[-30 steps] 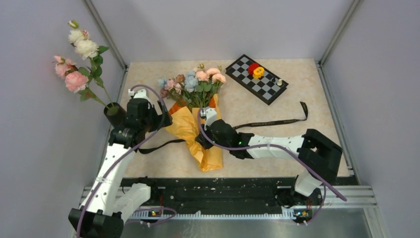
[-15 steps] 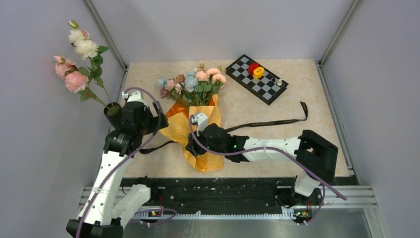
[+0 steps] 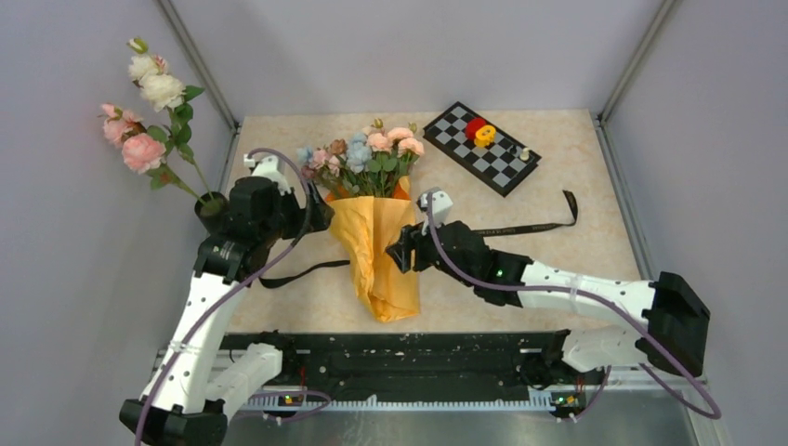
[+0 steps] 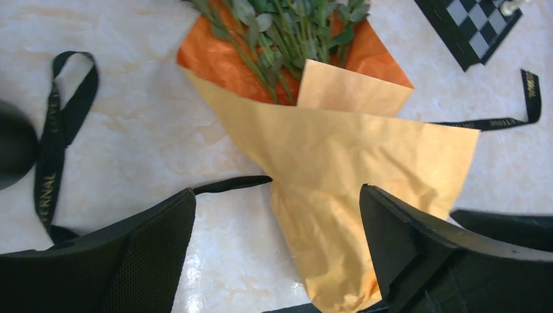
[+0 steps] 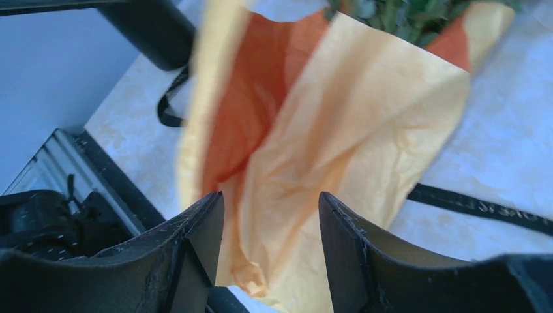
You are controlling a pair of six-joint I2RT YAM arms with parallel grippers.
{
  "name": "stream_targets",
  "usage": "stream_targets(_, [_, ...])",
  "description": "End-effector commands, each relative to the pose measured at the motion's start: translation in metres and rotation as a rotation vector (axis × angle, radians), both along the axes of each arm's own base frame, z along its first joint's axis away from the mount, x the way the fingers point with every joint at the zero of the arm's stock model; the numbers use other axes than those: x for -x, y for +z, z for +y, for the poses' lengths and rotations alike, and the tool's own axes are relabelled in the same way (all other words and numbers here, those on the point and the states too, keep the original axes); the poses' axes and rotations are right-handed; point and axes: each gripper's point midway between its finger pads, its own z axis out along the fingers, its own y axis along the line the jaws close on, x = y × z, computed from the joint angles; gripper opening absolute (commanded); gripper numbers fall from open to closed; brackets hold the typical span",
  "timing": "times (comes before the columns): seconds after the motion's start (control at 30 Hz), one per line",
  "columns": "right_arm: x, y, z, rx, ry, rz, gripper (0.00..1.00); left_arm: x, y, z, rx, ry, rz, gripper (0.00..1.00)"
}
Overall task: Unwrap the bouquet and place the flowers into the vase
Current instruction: Unfold the wrapping paper at the center of the board.
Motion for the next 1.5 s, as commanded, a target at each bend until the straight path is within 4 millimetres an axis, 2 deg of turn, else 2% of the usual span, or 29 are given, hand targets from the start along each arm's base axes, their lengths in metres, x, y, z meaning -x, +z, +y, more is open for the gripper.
stream_targets(0.0, [-0.022,-0.029,-0.035,-0.016,-0.118,0.104,0.56,-0.008,0.029,-0.032,0.059,-0.108,-0.079,0.99])
stream_targets(0.17, [-0.031,-0.057,-0.053,-0.042,-0.163,0.176,0.5,-0.005,0.045,-0.062,0.107,-0.179,-0.109,0.99])
stream_targets(0.3, [-0.028,-0.081,-0.053,0.0,-0.159,0.214,0.45,0.001,0.06,-0.084,0.135,-0.222,-0.135,0.99])
stream_targets(0.4, [-0.027,-0.092,-0.051,0.007,-0.156,0.236,0.42,0.007,0.064,-0.109,0.177,-0.272,-0.136,0.99])
stream_targets(0.57, [-0.03,-0.101,-0.056,0.011,-0.195,0.248,0.4,0.019,0.038,-0.157,0.215,-0.368,-0.062,0.99])
stream_targets(0.67, [-0.031,-0.1,-0.06,0.01,-0.219,0.241,0.4,0.025,0.012,-0.168,0.215,-0.381,0.029,0.99])
stream_targets(0.83, [-0.033,-0.1,-0.067,0.02,-0.242,0.228,0.38,0.032,-0.017,-0.171,0.257,-0.374,0.09,0.99])
stream_targets(0.93, [-0.032,-0.1,-0.066,0.028,-0.232,0.225,0.37,0.037,-0.039,-0.166,0.236,-0.352,0.149,0.99])
stream_targets(1.03, [-0.031,-0.098,-0.063,0.024,-0.208,0.22,0.36,0.045,-0.061,-0.149,0.179,-0.295,0.218,0.99])
stream_targets(1.13, [-0.027,-0.092,-0.055,0.015,-0.15,0.203,0.33,0.056,-0.08,-0.122,0.093,-0.214,0.275,0.99])
stream_targets(1.3, [-0.011,-0.081,-0.032,0.005,-0.042,0.156,0.32,0.083,-0.113,-0.089,0.046,-0.144,0.347,0.99])
stream_targets(1.4, [-0.003,-0.083,-0.016,0.015,0.002,0.157,0.3,0.093,-0.123,-0.072,0.023,-0.092,0.369,0.99])
stream_targets(1.47, [0.002,-0.086,-0.003,0.014,0.034,0.165,0.27,0.094,-0.121,-0.066,0.025,-0.07,0.36,0.99])
